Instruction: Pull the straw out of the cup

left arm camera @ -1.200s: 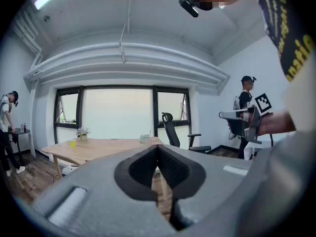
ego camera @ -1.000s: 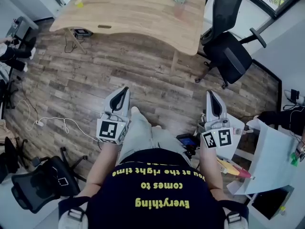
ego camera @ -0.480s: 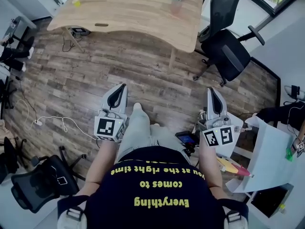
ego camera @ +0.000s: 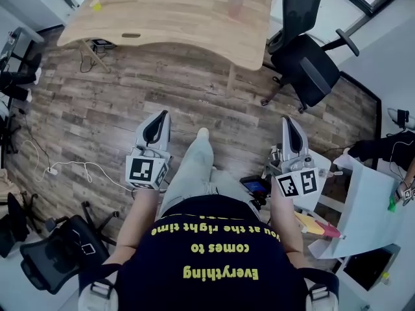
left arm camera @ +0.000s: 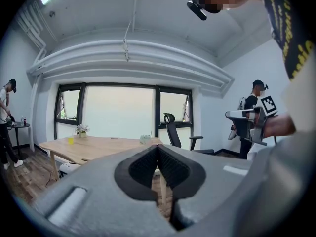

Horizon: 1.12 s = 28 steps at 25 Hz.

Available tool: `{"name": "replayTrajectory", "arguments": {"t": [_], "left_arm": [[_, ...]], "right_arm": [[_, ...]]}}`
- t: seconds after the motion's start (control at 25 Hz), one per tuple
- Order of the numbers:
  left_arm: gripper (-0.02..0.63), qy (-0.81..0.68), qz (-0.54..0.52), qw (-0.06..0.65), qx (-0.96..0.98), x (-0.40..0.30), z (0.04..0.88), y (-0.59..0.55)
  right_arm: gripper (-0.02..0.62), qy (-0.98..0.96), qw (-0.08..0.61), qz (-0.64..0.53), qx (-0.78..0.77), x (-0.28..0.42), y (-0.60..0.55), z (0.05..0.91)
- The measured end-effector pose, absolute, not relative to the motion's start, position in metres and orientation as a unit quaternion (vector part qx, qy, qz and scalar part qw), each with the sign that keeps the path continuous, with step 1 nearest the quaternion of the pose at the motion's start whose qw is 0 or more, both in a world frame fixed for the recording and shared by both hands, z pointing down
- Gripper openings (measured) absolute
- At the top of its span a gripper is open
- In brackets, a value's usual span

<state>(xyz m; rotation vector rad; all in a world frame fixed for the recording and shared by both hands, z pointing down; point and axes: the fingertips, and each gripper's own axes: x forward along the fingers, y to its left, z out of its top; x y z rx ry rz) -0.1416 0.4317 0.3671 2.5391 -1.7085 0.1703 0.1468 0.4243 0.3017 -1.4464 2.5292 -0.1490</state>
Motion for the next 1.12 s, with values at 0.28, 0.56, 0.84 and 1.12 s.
{"name": "replayTrajectory", "arguments": {"t": [0.28, 0.56, 0.84, 1.12], "left_arm": [[0.000, -0.550, 0.049, 0.044, 0.833, -0.139, 0.370, 0.379], [0.000, -0.541, 0.049, 0.043, 0.839, -0.140, 0.363, 0.316], [0.000, -0.525, 0.045, 0.047, 0.849, -0.134, 0.362, 0.259], [0.000, -0.506, 0.039, 0.049, 0.860, -0.132, 0.361, 0.209]], "right_arm": [[0.006, 0.849, 0.103, -0.042, -0.516, 0.163, 0.384, 0.302], [0.006, 0.839, 0.108, -0.043, -0.531, 0.168, 0.335, 0.298], [0.006, 0.834, 0.110, -0.045, -0.538, 0.166, 0.289, 0.296], [0.006, 0.830, 0.107, -0.046, -0.545, 0.157, 0.248, 0.296]]}}
